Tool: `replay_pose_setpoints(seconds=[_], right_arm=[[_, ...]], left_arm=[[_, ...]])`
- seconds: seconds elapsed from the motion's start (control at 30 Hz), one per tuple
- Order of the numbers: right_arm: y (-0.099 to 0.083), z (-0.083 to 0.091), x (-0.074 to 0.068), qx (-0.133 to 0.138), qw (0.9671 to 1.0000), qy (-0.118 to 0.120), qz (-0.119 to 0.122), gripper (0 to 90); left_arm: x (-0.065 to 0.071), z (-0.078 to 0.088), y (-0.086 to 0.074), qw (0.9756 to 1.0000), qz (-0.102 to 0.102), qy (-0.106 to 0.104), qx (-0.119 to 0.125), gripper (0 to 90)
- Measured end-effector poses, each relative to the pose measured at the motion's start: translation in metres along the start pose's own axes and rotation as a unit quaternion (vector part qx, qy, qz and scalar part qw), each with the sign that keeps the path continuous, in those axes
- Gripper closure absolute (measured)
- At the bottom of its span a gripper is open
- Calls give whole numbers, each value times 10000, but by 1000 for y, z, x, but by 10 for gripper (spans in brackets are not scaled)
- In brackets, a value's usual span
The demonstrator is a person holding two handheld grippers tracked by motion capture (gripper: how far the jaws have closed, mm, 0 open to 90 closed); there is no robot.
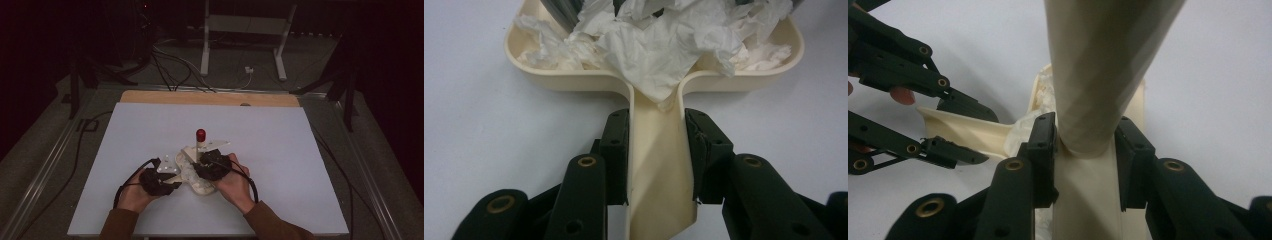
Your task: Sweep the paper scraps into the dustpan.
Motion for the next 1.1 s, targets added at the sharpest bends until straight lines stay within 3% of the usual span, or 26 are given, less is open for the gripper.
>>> replay_pose_setpoints(seconds=[0.27,0.33,1.1], right_arm=[[1,5,6,57,10000,-6,-2,668],[3,8,8,97,9999,0,-28,668],[13,32,26,440,9984,187,-293,668]], left_arm=[[1,0,-4,9991,42,155,380,666],[2,1,-4,9989,61,94,459,666],[1,9,-4,9959,82,79,903,665]])
Point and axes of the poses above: each handheld gripper's, and its own axes: z roughly backward along the jaws, y roughly out of its top, x roughly to its right, the point moved 6 cm from there along -z, roughly forward along the jaws, and after that the axes turned 10 degrees about -x, right-handed, at the moved point
